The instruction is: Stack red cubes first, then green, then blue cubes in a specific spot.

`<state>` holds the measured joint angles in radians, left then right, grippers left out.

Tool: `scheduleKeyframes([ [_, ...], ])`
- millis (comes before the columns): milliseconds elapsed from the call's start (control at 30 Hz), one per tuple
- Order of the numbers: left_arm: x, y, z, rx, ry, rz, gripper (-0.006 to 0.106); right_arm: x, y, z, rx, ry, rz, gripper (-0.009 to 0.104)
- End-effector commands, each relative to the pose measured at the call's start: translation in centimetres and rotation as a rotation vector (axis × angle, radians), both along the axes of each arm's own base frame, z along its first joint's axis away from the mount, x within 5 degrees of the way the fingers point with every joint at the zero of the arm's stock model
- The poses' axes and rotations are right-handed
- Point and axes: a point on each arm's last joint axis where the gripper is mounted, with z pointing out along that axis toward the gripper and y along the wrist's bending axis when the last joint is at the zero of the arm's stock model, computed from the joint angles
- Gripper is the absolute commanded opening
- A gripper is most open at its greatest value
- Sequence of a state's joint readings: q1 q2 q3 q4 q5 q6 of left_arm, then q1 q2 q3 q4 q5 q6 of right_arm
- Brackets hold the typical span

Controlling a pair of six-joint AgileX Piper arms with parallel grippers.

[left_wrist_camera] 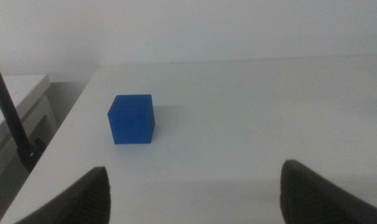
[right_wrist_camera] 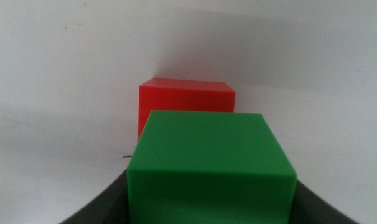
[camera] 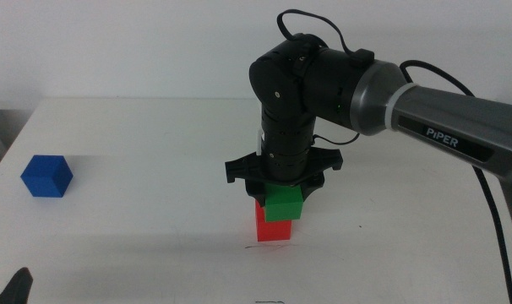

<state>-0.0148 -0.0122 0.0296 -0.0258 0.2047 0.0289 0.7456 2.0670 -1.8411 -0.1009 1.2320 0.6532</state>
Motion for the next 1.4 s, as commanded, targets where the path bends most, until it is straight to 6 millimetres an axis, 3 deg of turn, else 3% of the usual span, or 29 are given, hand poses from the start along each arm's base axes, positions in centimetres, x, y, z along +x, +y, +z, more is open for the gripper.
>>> scheduleKeyframes([
  [0, -0.1, 0.0, 0.9, -0.015, -0.106, -0.002, 0.093, -0.4, -0.6, 3.4, 0.028, -0.060, 0.003, -0.001],
  [367, -0.1, 0.0, 0.9, -0.015, -0.106, -0.002, 0.093, 0.3, 0.0, 3.4, 0.034, -0.069, 0.002, -0.001],
  [733, -0.1, 0.0, 0.9, -0.015, -0.106, -0.002, 0.093, 0.8, 0.4, 1.3, -0.005, -0.024, -0.002, 0.000],
  [767, -0.1, 0.0, 0.9, -0.015, -0.106, -0.002, 0.093, 0.9, 0.4, 1.3, 0.004, -0.032, -0.001, 0.054],
  [900, -0.1, 0.0, 0.9, -0.015, -0.106, -0.002, 0.093, 0.8, 0.6, 1.3, 0.025, -0.028, -0.001, 0.071],
  [1033, -0.1, 0.0, 0.9, -0.015, -0.106, -0.002, 0.093, 0.8, 0.6, 1.4, 0.030, -0.026, -0.002, 0.078],
  [1233, -0.1, 0.0, 0.9, -0.015, -0.106, -0.002, 0.093, -0.9, -0.9, 9.1, 0.144, -0.151, 0.018, 0.078],
  [1367, -0.1, 0.0, 0.9, -0.015, -0.106, -0.002, 0.093, -2.4, -3.9, 14.2, 0.198, -0.267, 0.012, 0.078],
])
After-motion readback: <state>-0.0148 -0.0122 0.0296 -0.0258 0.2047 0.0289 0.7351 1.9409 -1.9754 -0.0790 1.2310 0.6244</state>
